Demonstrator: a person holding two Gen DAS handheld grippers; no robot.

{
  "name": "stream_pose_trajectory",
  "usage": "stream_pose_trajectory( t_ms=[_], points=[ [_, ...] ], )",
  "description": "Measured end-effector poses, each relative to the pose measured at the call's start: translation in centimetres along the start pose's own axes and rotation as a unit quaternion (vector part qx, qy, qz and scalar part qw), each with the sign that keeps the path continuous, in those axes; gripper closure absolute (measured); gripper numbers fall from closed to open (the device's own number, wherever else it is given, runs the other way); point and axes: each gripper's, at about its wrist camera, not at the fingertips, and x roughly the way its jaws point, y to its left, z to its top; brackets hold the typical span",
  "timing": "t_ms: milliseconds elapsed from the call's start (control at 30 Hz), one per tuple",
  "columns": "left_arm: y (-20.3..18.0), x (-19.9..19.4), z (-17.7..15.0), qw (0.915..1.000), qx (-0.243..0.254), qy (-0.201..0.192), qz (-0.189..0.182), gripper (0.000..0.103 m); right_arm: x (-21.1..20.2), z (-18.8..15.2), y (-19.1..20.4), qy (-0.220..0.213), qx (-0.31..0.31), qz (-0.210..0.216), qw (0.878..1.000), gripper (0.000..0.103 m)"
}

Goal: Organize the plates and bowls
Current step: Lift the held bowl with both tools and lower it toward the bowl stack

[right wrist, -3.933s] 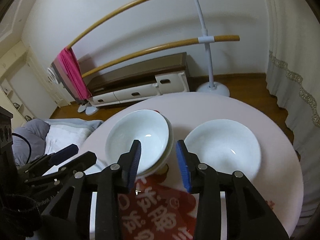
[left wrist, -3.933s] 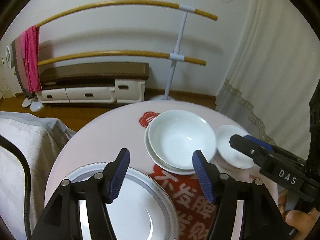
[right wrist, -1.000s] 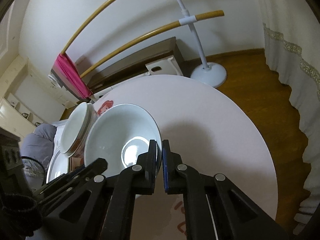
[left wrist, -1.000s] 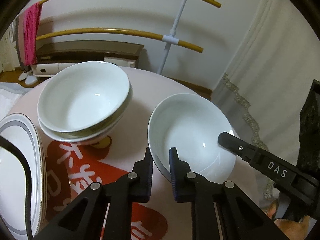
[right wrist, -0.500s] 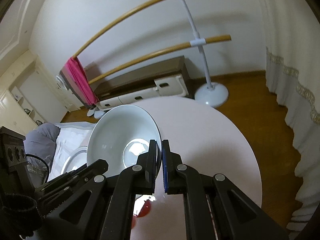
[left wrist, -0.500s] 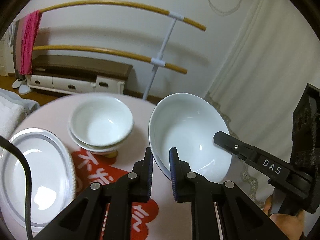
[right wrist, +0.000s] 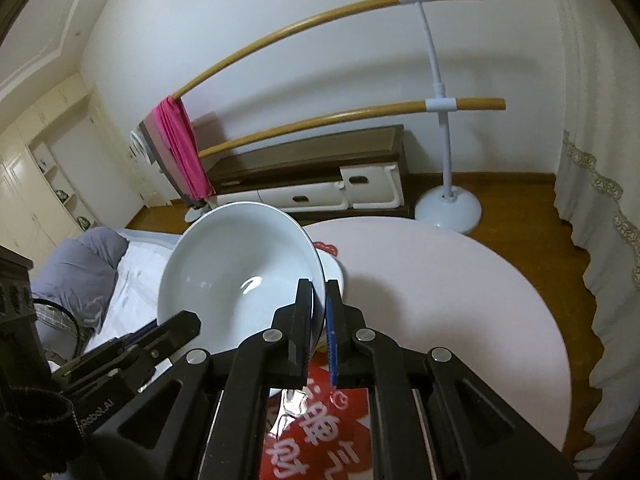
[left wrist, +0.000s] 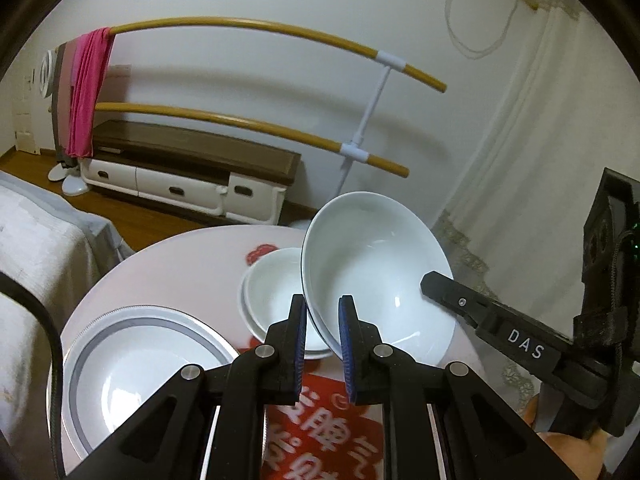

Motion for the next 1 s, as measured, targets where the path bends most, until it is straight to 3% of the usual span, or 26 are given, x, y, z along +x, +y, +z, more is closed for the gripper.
stream_pose_trajectory(
  t_ms=[400, 667, 1000],
  points=[
    [0.6, 5.6, 2.5, 0.9992, -0.006, 0.037, 0.012, 0.091, 5.5, 0.0, -0.6, 0.042, 0.005, -0.024, 0.999, 0.096],
    [0.5, 9.1, 4.1, 0.9984, -0.009, 0.053, 0.018, 0.091, 7.0, -0.2, -0.3, 0.05, 0.0, -0.042, 0.998, 0.096],
    [0.9, 10.3, 4.7, 0.9981, -0.013, 0.059, 0.016, 0.091, 7.9, -0.2, -0.1, 0.057, 0.002, -0.062, 0.996, 0.093]
  ],
)
